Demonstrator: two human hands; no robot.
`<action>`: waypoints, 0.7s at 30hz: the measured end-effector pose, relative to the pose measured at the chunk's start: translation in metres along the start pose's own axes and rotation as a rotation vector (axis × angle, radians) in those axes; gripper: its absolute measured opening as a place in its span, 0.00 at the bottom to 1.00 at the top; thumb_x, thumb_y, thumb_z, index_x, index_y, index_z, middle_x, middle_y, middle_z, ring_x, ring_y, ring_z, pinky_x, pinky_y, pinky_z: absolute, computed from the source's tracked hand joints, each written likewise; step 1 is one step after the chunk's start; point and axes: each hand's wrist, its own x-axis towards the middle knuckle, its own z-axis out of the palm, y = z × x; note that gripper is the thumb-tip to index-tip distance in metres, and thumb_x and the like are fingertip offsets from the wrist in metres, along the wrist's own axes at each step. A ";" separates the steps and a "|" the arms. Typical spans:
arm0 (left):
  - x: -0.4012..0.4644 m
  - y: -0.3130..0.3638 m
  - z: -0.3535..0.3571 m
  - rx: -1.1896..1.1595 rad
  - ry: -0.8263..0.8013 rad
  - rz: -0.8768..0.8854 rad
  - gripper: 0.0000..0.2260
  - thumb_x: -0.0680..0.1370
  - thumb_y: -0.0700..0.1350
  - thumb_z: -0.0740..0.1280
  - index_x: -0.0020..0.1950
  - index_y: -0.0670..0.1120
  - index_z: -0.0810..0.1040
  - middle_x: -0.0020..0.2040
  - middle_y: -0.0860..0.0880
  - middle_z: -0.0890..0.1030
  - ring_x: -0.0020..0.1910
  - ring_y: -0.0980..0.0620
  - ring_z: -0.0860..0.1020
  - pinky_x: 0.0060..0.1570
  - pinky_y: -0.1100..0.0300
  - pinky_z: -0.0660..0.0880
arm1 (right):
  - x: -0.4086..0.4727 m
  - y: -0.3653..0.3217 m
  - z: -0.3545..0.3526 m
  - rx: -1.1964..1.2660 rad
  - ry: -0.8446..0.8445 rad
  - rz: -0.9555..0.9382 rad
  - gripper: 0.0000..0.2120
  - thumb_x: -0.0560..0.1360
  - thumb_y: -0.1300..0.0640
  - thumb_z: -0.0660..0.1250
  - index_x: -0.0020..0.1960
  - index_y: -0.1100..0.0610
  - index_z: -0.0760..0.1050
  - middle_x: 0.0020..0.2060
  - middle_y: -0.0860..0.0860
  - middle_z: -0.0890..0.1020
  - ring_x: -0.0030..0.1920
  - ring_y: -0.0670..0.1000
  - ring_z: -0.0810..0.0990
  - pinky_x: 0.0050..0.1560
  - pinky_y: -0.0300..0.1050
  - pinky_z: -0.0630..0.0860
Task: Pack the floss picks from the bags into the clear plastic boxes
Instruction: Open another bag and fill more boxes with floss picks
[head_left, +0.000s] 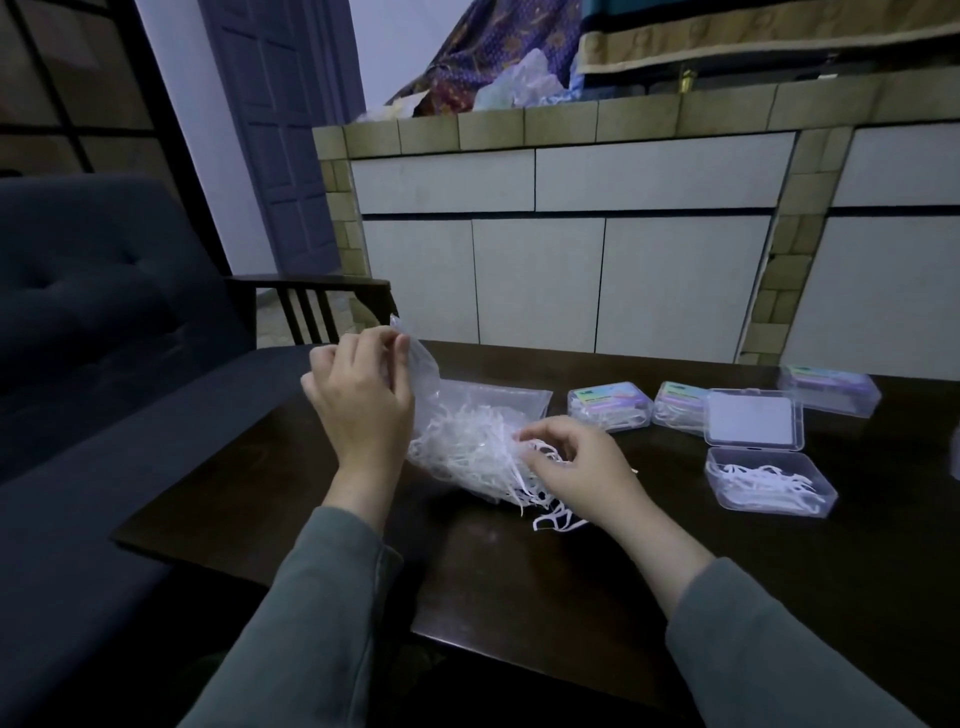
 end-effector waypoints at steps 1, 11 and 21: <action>-0.002 -0.002 0.002 0.004 0.000 0.001 0.10 0.81 0.51 0.62 0.51 0.47 0.78 0.45 0.48 0.80 0.46 0.46 0.72 0.44 0.55 0.61 | 0.001 0.001 0.001 -0.111 -0.013 -0.074 0.07 0.74 0.51 0.68 0.50 0.39 0.78 0.55 0.37 0.80 0.54 0.41 0.75 0.62 0.47 0.65; -0.017 -0.013 0.012 0.026 -0.006 0.024 0.04 0.79 0.43 0.65 0.52 0.45 0.78 0.40 0.48 0.80 0.41 0.44 0.74 0.44 0.53 0.63 | 0.009 -0.011 0.009 -0.868 -0.149 -0.382 0.24 0.73 0.40 0.62 0.66 0.46 0.71 0.61 0.43 0.76 0.60 0.52 0.69 0.61 0.54 0.57; -0.008 -0.020 0.009 0.082 0.009 -0.046 0.12 0.81 0.49 0.56 0.54 0.47 0.77 0.41 0.48 0.80 0.42 0.44 0.73 0.46 0.54 0.59 | -0.002 -0.004 -0.020 -1.022 -0.091 -0.054 0.23 0.74 0.38 0.61 0.66 0.45 0.71 0.58 0.49 0.79 0.63 0.53 0.71 0.62 0.55 0.60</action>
